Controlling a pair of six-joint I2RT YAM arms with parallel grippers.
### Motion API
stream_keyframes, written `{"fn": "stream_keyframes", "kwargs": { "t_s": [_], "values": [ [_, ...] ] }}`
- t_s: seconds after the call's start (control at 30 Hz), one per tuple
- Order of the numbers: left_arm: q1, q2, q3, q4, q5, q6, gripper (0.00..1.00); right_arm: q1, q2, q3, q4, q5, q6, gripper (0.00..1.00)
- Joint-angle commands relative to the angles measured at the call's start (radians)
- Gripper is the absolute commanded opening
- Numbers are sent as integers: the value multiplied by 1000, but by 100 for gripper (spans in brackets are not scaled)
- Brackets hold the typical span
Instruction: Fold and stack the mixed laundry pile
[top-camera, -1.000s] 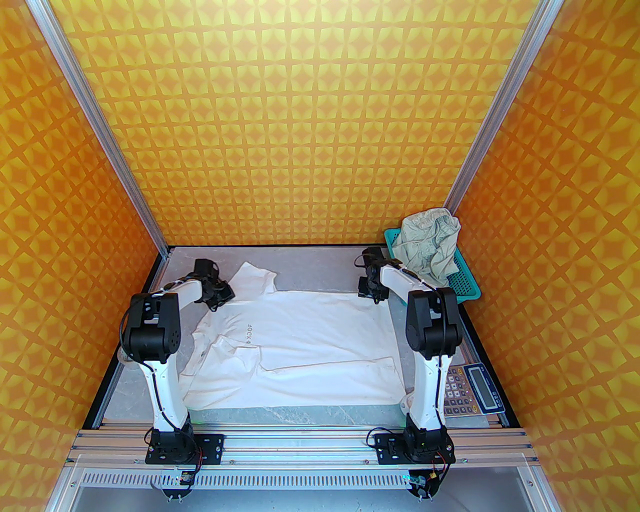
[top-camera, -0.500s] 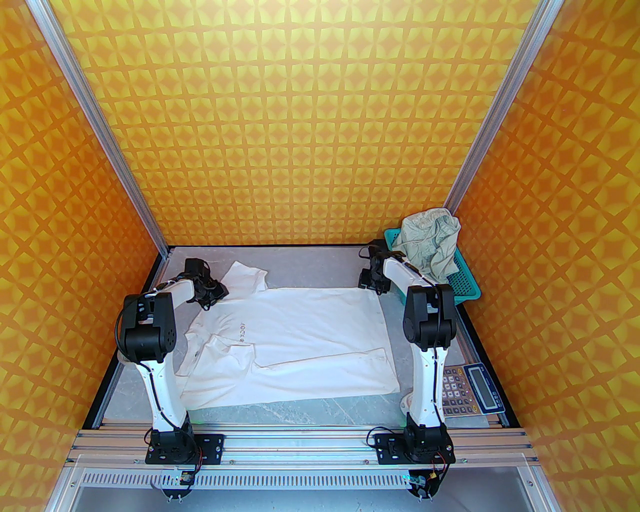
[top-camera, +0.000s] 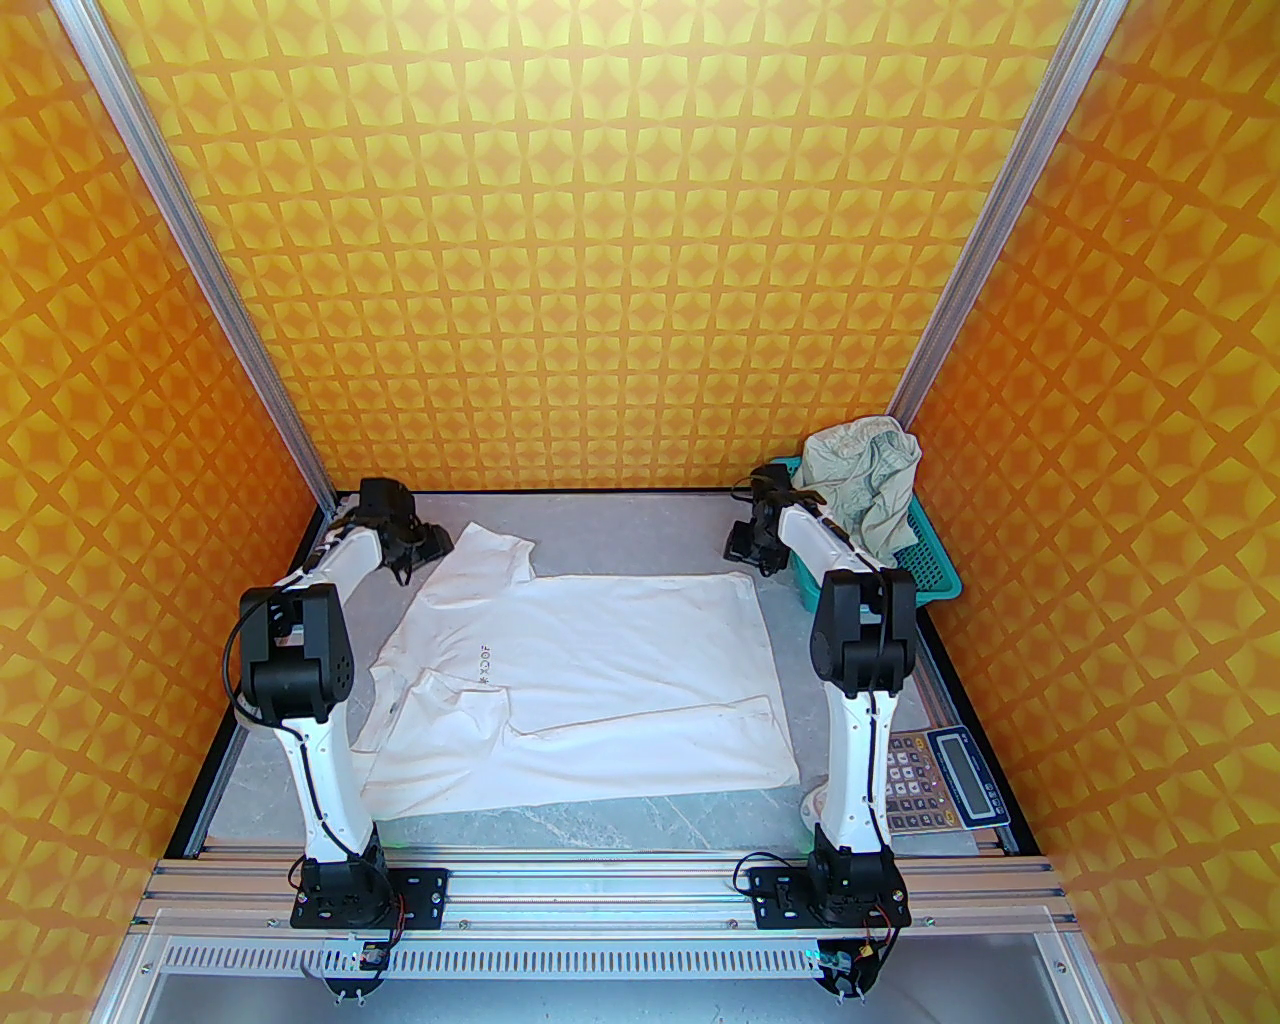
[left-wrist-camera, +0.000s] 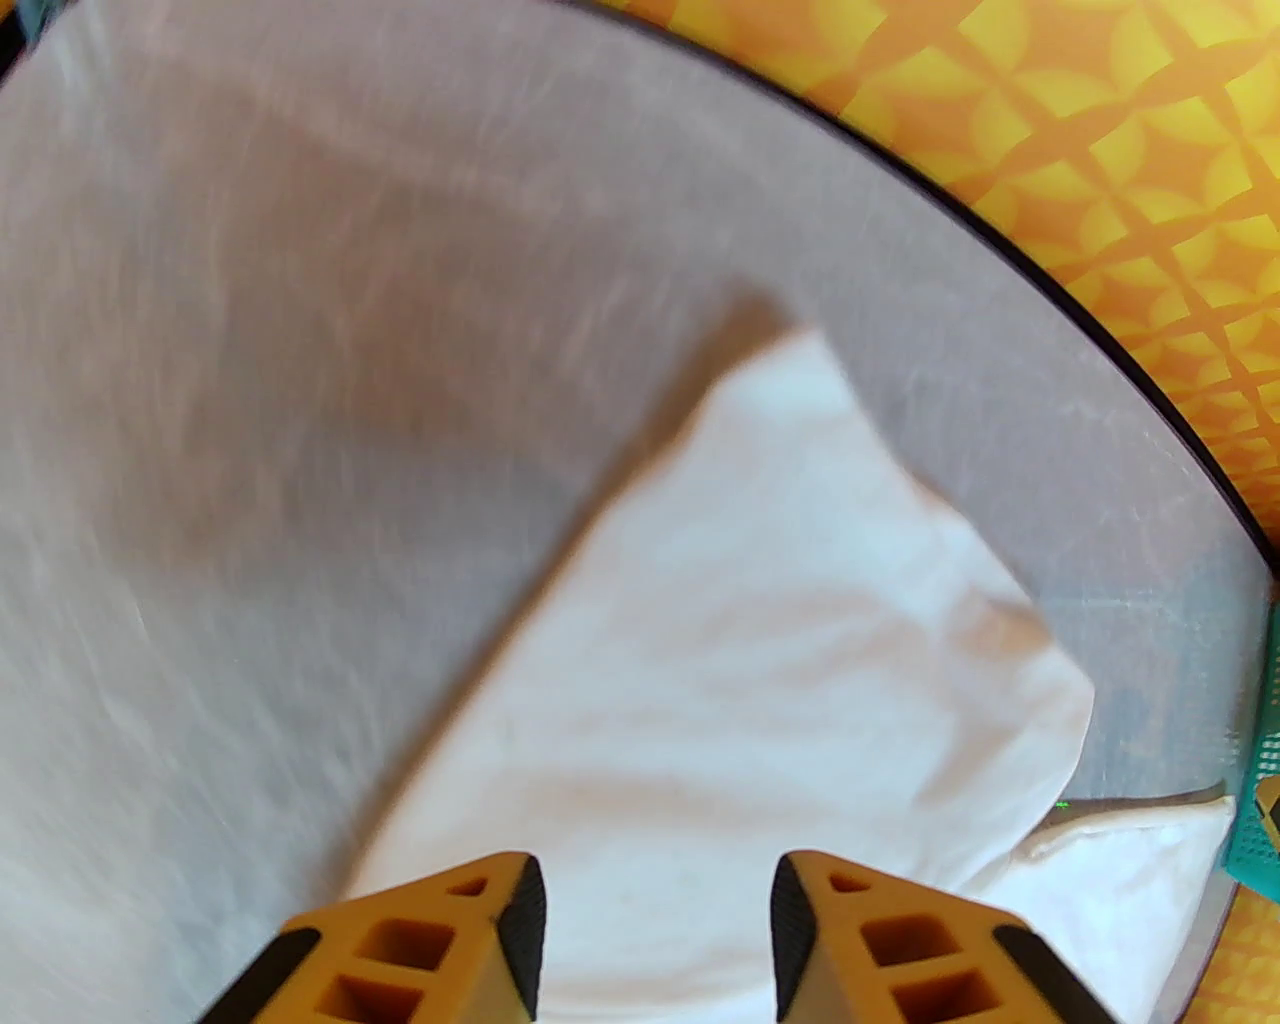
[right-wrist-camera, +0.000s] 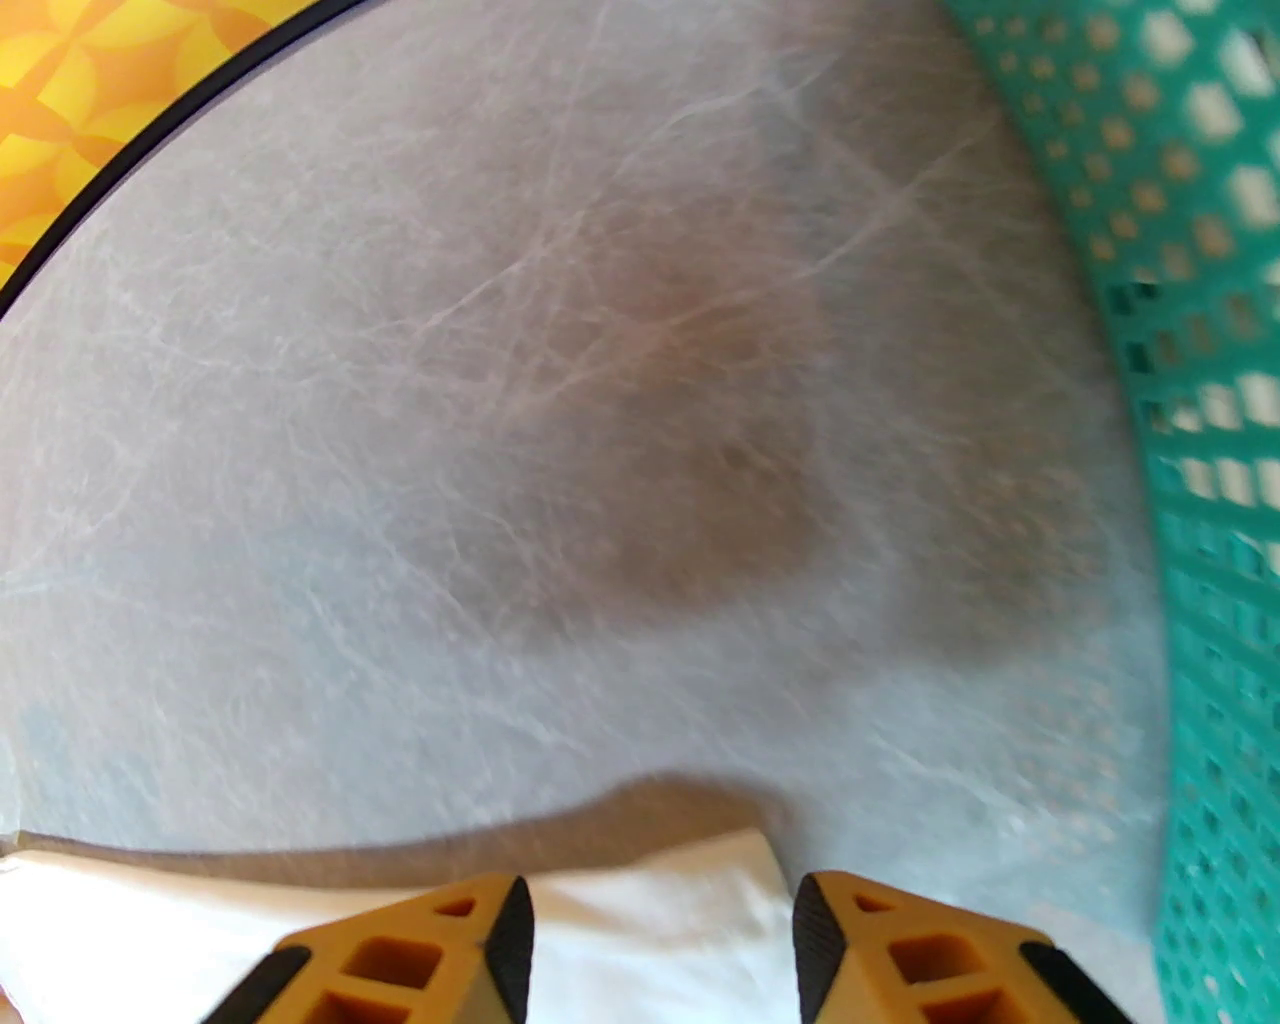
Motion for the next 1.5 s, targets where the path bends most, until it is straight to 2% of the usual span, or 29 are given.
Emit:
{"fn": "stream_keyframes", "kwargs": {
  "t_s": [0.0,0.23,0.6,0.77,0.83,1.07,1.17,1.47],
  "values": [
    [4,100,101,-143,-37,113,44,2,33,31,-25,-15,21,47],
    [-10,246,310,-300,-36,237,47,1,41,46,-52,18,10,47],
    [-44,355,447,-395,-151,281,53,1,34,33,-48,12,10,46],
    [-53,397,499,-428,-168,290,55,1,28,29,-51,23,7,46],
    [-59,413,516,-446,-174,300,50,0,27,28,-54,26,7,46],
    [-70,380,464,-394,-171,308,12,-2,25,26,-53,53,26,48],
    [-68,351,438,-365,-160,295,0,-4,17,23,-55,87,44,48],
    [-59,271,336,-272,-85,289,0,-4,13,-38,-2,-13,142,46]
  ]
}}
